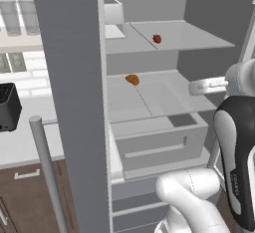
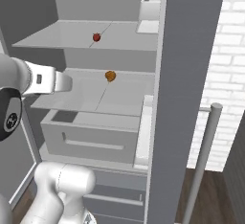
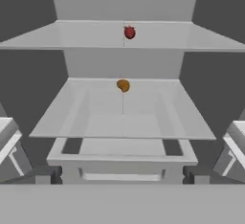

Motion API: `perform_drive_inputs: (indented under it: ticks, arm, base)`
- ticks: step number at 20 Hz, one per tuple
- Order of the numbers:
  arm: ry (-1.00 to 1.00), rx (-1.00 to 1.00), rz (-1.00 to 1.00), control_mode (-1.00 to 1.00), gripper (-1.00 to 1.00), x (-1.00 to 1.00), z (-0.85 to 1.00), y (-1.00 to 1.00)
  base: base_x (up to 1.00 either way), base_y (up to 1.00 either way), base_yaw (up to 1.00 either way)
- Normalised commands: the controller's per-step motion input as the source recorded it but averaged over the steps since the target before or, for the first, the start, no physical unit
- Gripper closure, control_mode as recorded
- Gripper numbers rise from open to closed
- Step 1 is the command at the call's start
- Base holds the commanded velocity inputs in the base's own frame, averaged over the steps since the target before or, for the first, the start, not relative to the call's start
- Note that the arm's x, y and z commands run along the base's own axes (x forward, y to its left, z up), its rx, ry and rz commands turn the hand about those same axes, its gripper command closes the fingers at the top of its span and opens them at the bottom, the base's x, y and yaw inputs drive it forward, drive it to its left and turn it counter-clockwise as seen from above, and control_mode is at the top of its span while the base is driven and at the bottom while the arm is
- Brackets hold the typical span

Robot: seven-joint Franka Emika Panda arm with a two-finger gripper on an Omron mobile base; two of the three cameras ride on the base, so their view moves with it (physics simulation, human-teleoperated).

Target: Take the strawberry from the fridge and place it on top of the pancake, located on the dining counter.

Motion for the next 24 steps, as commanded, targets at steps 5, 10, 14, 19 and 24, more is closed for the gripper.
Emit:
perform_drive_inputs:
  ticks: [5, 10, 14, 19, 24]
  arm:
    - [-0.17, 0.00, 0.00, -1.00, -1.00, 0.21, 0.37, 0.00]
    - [-0.26, 0.00, 0.00, -1.00, -1.00, 0.32, 0.26, 0.00]
    - [-0.17, 0.00, 0.00, -1.00, -1.00, 0.31, 0.26, 0.00]
    - [0.00, 0.01, 0.00, -1.00, -1.00, 0.24, 0.19, 0.00]
    - [0.07, 0.00, -0.01, -1.00, -1.00, 0.24, 0.14, 0.00]
  base:
    - [0.00, 0.00, 0.00]
    - [0.00, 0.00, 0.00]
    - [0.00, 0.00, 0.00]
    - [0.00, 0.00, 0.00]
    - [0.00, 0.00, 0.00]
